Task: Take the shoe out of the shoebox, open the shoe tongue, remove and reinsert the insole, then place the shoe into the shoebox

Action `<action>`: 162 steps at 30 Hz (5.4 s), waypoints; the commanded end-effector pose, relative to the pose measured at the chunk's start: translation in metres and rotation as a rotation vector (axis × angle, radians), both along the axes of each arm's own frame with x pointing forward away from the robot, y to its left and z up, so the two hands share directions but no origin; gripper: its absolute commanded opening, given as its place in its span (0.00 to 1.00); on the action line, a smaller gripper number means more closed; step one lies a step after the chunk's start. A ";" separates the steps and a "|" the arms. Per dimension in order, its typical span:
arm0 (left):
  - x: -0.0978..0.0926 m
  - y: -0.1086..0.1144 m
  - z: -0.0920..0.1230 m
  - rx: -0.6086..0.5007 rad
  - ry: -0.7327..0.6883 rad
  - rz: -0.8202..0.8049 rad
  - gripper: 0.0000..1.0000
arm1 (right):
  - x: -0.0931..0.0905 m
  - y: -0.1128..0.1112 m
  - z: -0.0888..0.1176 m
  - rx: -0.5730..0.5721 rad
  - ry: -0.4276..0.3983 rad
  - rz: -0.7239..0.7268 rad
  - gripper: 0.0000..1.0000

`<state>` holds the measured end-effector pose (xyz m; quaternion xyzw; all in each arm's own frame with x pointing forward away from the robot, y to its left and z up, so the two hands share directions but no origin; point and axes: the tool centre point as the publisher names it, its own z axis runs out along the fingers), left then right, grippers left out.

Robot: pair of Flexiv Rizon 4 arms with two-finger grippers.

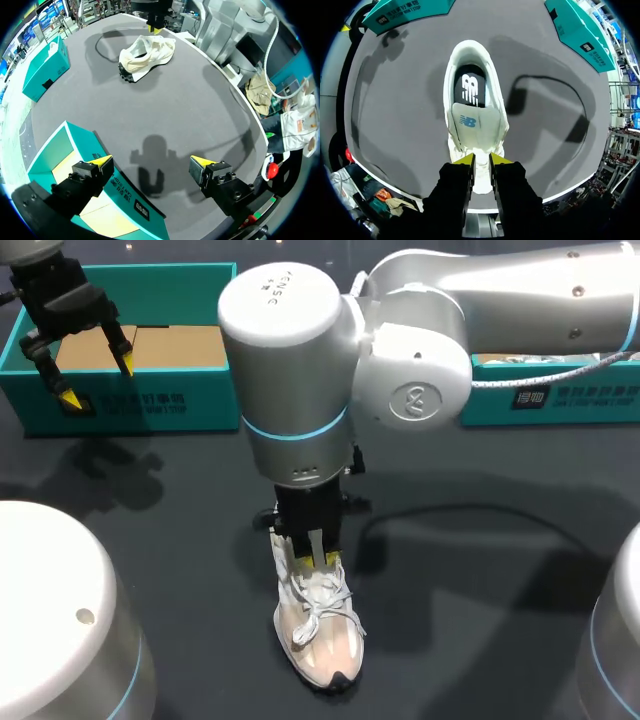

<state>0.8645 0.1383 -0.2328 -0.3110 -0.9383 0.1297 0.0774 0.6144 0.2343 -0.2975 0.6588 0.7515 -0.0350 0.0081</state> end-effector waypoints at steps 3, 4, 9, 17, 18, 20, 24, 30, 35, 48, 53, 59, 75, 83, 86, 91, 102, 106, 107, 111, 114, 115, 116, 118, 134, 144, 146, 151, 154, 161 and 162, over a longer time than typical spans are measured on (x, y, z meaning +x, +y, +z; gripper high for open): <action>0.000 0.000 0.000 0.002 -0.001 -0.001 1.00 | 0.025 0.006 -0.020 0.024 0.020 0.046 0.22; 0.000 0.000 0.000 0.002 -0.001 -0.001 1.00 | 0.028 0.006 -0.024 0.036 0.020 0.055 0.24; 0.000 0.000 0.000 0.002 -0.001 -0.001 1.00 | 0.039 0.005 -0.039 0.059 0.046 0.067 0.29; 0.000 0.000 0.000 0.002 -0.001 -0.001 1.00 | 0.025 0.008 -0.017 -0.004 0.004 0.056 0.30; 0.000 0.000 0.000 0.002 -0.001 -0.001 1.00 | 0.026 0.009 -0.016 -0.006 0.002 0.059 0.30; 0.000 0.000 0.000 0.002 -0.001 -0.001 1.00 | 0.029 0.008 -0.020 -0.005 0.001 0.067 0.31; 0.000 0.000 0.000 0.002 -0.001 -0.001 1.00 | 0.041 0.005 -0.038 0.035 0.029 0.085 0.31; 0.000 0.000 0.000 0.002 -0.001 -0.001 1.00 | 0.051 0.003 -0.052 0.086 0.036 0.104 0.33; 0.000 0.000 0.000 0.002 -0.001 -0.001 1.00 | 0.043 0.005 -0.018 0.022 -0.002 0.128 0.33; 0.000 0.000 0.000 0.002 -0.001 -0.001 1.00 | 0.062 0.023 0.046 -0.052 -0.065 0.753 0.49; 0.000 0.000 0.000 0.002 -0.001 -0.001 1.00 | 0.074 0.026 0.053 -0.076 -0.128 1.002 0.79; 0.000 0.000 0.000 0.002 -0.001 -0.001 1.00 | 0.076 0.027 0.054 -0.067 -0.149 1.300 1.00; 0.000 0.000 0.000 0.002 -0.001 -0.001 1.00 | 0.107 0.031 0.031 -0.107 -0.139 1.519 1.00; 0.000 0.000 0.000 0.002 -0.001 -0.001 1.00 | 0.125 0.031 0.015 -0.131 -0.110 1.582 1.00; 0.000 0.000 0.000 0.002 -0.001 -0.001 1.00 | 0.132 0.026 0.008 -0.112 -0.107 1.574 1.00; 0.000 0.000 0.000 0.002 -0.001 -0.001 1.00 | 0.138 0.024 -0.005 -0.090 -0.110 1.544 1.00; 0.000 0.000 0.000 0.002 -0.001 -0.001 1.00 | 0.147 0.021 -0.036 -0.078 -0.121 1.551 1.00; 0.000 0.000 0.000 0.002 -0.001 -0.001 1.00 | 0.149 0.020 -0.048 -0.064 -0.121 1.548 1.00; 0.000 0.000 0.000 0.002 -0.001 -0.001 1.00 | 0.150 0.020 -0.051 -0.058 -0.121 1.546 1.00; 0.000 0.000 0.000 0.002 -0.001 -0.001 1.00 | 0.153 0.019 -0.062 -0.031 -0.106 1.542 1.00; 0.000 0.000 0.000 0.002 -0.001 -0.001 1.00 | 0.156 0.019 -0.069 -0.012 -0.095 1.542 1.00; 0.000 0.000 0.000 0.002 -0.001 -0.001 1.00 | 0.157 0.018 -0.071 -0.007 -0.091 1.541 1.00; 0.000 0.000 0.000 0.002 -0.001 -0.001 1.00 | 0.157 0.018 -0.072 -0.003 -0.092 1.543 0.99; 0.000 0.000 0.000 0.002 -0.001 -0.001 1.00 | 0.158 0.019 -0.074 0.003 -0.090 1.545 0.92; 0.000 0.000 0.000 0.002 -0.001 -0.001 1.00 | 0.159 0.020 -0.078 0.028 -0.078 1.569 0.00; 0.000 0.000 0.000 0.002 -0.001 -0.001 1.00 | 0.154 0.014 -0.055 0.005 -0.090 1.538 0.00; 0.000 0.000 0.000 0.002 -0.001 -0.001 1.00 | 0.154 0.011 -0.043 -0.005 -0.097 1.538 0.00; 0.000 0.000 0.000 0.002 -0.001 -0.001 1.00 | 0.155 -0.004 -0.005 -0.034 -0.108 1.533 0.00; 0.000 0.000 0.000 0.002 -0.001 -0.001 1.00 | 0.158 -0.017 0.021 -0.054 -0.120 1.533 0.00; 0.000 0.000 0.000 0.002 -0.001 -0.001 1.00 | 0.178 -0.063 0.076 -0.074 -0.101 1.507 0.00; 0.000 0.000 0.000 0.002 -0.001 -0.001 1.00 | 0.181 -0.070 0.083 -0.073 -0.108 1.511 0.00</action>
